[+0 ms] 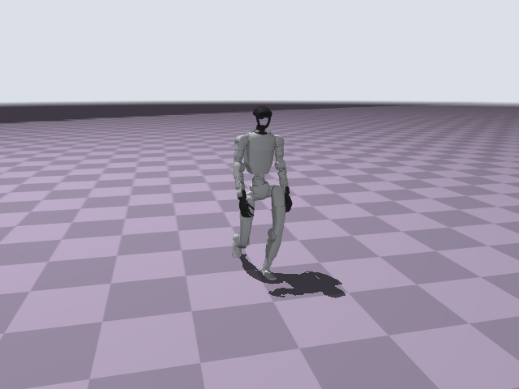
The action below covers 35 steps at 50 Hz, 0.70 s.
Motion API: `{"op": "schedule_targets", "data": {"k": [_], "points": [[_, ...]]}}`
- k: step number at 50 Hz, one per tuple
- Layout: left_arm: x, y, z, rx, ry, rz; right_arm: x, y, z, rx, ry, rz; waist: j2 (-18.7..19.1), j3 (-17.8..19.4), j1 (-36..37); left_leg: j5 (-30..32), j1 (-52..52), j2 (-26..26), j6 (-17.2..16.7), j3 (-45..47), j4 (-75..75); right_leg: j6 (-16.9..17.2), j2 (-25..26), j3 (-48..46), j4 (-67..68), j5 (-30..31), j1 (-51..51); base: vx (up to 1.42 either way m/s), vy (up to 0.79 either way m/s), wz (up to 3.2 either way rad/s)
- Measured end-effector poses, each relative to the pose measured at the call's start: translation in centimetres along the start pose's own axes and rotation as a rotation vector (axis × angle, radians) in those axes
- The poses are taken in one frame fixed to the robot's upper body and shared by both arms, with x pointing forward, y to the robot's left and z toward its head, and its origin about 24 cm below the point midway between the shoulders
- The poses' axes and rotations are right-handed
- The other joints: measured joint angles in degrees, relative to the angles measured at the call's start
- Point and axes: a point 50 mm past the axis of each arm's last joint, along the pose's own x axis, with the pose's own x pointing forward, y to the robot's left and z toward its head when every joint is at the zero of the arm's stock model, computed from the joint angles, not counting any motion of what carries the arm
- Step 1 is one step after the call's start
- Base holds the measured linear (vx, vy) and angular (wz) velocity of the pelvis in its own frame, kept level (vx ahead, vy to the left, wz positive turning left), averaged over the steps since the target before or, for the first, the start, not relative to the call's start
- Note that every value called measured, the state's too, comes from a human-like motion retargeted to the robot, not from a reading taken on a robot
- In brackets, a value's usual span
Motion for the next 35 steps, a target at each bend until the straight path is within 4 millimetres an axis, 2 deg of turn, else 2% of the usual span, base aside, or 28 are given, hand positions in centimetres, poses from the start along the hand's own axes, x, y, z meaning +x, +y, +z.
{"op": "schedule_targets", "data": {"k": [2,3,5,7,8,10,13,17,19,22,25,28,30,33,35], "points": [[0.1,-0.4,1.1,0.002,-0.023,-0.01,-0.3,0.4,-2.2,0.025,0.076,0.015,-1.6,0.2,-1.9,0.2,4.6,-4.5,1.1,-1.8,-4.2,-0.7,-4.3,1.9,9.2,4.5,-4.8,0.71,0.12,0.85],[0.2,-0.6,1.6,0.011,-0.037,-0.013,-0.6,0.6,-3.3,0.037,0.112,0.018,-1.9,0.4,-2.9,-0.7,6.2,-6.0,1.3,-2.8,-4.1,-2.2,-6.3,2.0,13.2,3.4,-6.8,0.72,0.11,0.85],[0.3,-1.1,4.1,0.033,-0.092,-0.016,-1.0,0.2,-4.7,0.059,0.157,0.002,-1.0,1.1,-4.8,0.4,13.4,-8.3,1.3,-6.8,-11.5,-6.0,-8.9,2.5,18.3,-1.9,-11.9,0.71,0.11,0.82],[0.2,-1.6,6.1,0.061,-0.15,-0.017,-1.5,0.3,-6.3,0.084,0.2,-0.011,-0.6,1.5,-7.1,-1.2,18.0,-9.5,0.9,-9.8,-12.4,-9.5,-11.1,1.9,19.9,-10.1,-16.1,0.7,0.07,0.93],[0.1,-1.9,7.9,0.07,-0.195,-0.015,-1.6,0.0,-6.6,0.095,0.204,-0.026,1.2,2.1,-8.0,-1.2,22.1,-8.7,0.6,-12.3,-15.8,-10.9,-9.8,1.0,18.6,-12.9,-18.1,0.7,0.06,0.94],[-0.3,-2.4,10.7,0.097,-0.285,-0.014,-2.0,0.1,-7.7,0.119,0.225,-0.041,2.1,2.6,-10.2,-3.1,26.8,-8.6,0.3,-15.7,-16.6,-12.3,-9.3,-0.1,14.7,-18.2,-22.1,0.69,0.04,1.01],[-1.5,-3.2,15.7,0.13,-0.453,-0.009,-2.4,0.3,-8.6,0.149,0.242,-0.06,6.0,4.2,-12.1,-6.4,33.7,-4.9,-0.1,-20.1,-18.3,-11.7,-3.4,-3.5,1.6,-20.3,-25.7,0.71,0.03,0.87],[-3.7,-4.1,21.1,0.172,-0.66,-0.002,-2.8,0.8,-9.5,0.17,0.265,-0.07,10.1,4.5,-12.8,-12.1,37.2,0.1,-0.3,-22.9,-16.8,-6.8,6.6,-6.2,-25.0,-16.9,-28.0,0.7,0.02,0.53],[-4.7,-4.3,22.7,0.187,-0.729,-0.001,-2.9,1.1,-9.8,0.173,0.271,-0.068,11.5,3.9,-12.4,-15.0,37.0,1.9,-0.7,-23.2,-14.7,-4.7,10.6,-6.4,-37.5,-14.6,-28.7,0.66,0.0,0.24],[-5.2,-4.5,23.6,0.194,-0.776,0.001,-3.0,1.5,-10.1,0.177,0.279,-0.061,12.1,3.1,-12.1,-18.2,37.6,2.7,-1.7,-22.8,-10.7,-3.4,12.3,-5.6,-42.4,-13.1,-30.6,0.69,-0.02,0.47],[-4.5,-4.2,22.3,0.171,-0.735,0.001,-3.1,1.6,-10.4,0.181,0.288,-0.06,13.9,1.8,-12.1,-19.1,38.0,5.3,-3.7,-21.9,-4.5,-4.6,13.8,-6.3,-40.3,-9.2,-30.1,0.74,-0.08,0.64],[-2.4,-3.5,17.8,0.125,-0.577,0.0,-3.3,1.2,-10.7,0.18,0.301,-0.073,17.0,1.1,-12.1,-14.2,37.8,9.7,-7.8,-21.6,6.4,-7.6,15.9,-7.5,-31.7,-7.6,-29.3,0.71,-0.14,0.54],[-1.0,-3.1,13.5,0.109,-0.43,0.001,-3.3,0.6,-10.7,0.176,0.3,-0.09,19.5,0.9,-12.2,-6.4,35.5,13.6,-11.8,-20.8,16.5,-10.2,17.9,-8.4,-27.3,-9.1,-28.1,0.65,-0.16,0.43],[0.1,-2.7,7.5,0.132,-0.23,-0.028,-3.0,-1.4,-9.4,0.155,0.256,-0.134,25.4,0.5,-11.6,9.3,26.2,21.7,-18.0,-20.8,35.6,-14.5,24.2,-11.0,-31.3,-9.9,-23.4,0.6,-0.16,0.3],[0.3,-2.4,5.0,0.163,-0.143,-0.043,-2.6,-2.9,-7.9,0.14,0.207,-0.172,27.1,0.4,-10.1,14.6,19.4,26.5,-17.8,-19.6,45.4,-16.1,26.9,-11.4,-35.3,-10.2,-19.8,0.62,-0.15,0.21]]}}
